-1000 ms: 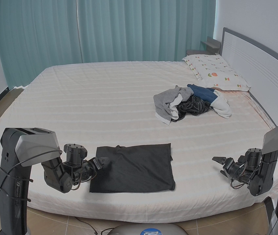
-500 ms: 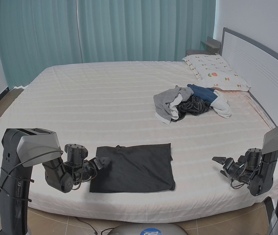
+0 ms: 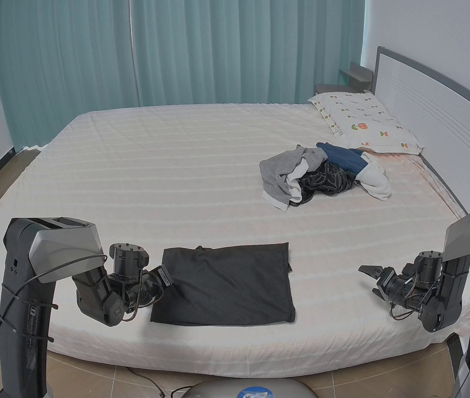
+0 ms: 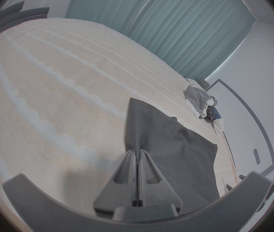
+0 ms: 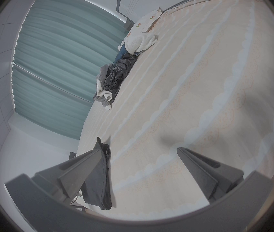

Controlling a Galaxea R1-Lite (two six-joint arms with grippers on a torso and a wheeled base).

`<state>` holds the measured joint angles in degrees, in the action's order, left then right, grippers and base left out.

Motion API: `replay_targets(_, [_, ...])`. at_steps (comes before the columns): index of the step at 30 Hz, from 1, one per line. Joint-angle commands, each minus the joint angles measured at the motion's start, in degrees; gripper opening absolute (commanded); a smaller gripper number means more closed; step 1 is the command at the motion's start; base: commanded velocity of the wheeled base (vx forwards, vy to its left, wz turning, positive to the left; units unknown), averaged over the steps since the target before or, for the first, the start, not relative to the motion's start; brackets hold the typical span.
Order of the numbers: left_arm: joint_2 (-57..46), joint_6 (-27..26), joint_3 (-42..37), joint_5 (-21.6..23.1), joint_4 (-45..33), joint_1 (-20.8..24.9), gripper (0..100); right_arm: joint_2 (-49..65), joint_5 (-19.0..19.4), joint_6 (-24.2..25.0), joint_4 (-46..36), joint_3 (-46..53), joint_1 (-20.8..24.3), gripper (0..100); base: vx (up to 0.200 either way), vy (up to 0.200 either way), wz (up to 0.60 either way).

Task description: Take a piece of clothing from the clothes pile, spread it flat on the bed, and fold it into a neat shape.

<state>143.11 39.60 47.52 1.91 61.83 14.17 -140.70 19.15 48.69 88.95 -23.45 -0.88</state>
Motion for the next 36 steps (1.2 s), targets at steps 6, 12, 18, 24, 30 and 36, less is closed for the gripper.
replay_targets(6, [-0.11, 0.13, -0.06, -0.16, 0.04, -0.10, 0, -0.10, 0.01, 0.00, 0.43, -0.01, 0.00, 100, 0.000, 0.000, 0.00])
replay_targets(12, [-0.11, 0.31, 0.03, -0.33, 0.04, -0.19, 0, -0.10, 0.01, 0.00, 0.43, -0.01, 0.00, 100, 0.000, 0.000, 0.00])
replay_targets(18, [-0.20, 0.40, 0.03, -0.33, 0.04, -0.19, 0, -0.10, 0.01, -0.17, 0.43, 0.08, 0.00, 100, 0.000, 0.167, 0.00])
replay_targets(24, [-0.37, 0.75, -0.15, -0.51, 0.04, -0.54, 0, -0.45, 0.01, -0.53, 0.43, 0.08, 0.00, 100, 0.000, 0.200, 0.00])
replay_targets(30, [-0.46, 1.63, -0.23, -1.91, 0.04, -0.54, 0, -0.36, 0.01, -0.53, 0.43, 0.08, 0.00, 100, 0.000, 0.200, 0.00])
replay_targets(36, [-0.55, 1.71, -0.59, -2.00, 0.04, -0.54, 0, -0.45, 0.01, -0.53, 0.43, 0.08, 0.00, 100, 0.000, 0.200, 0.00])
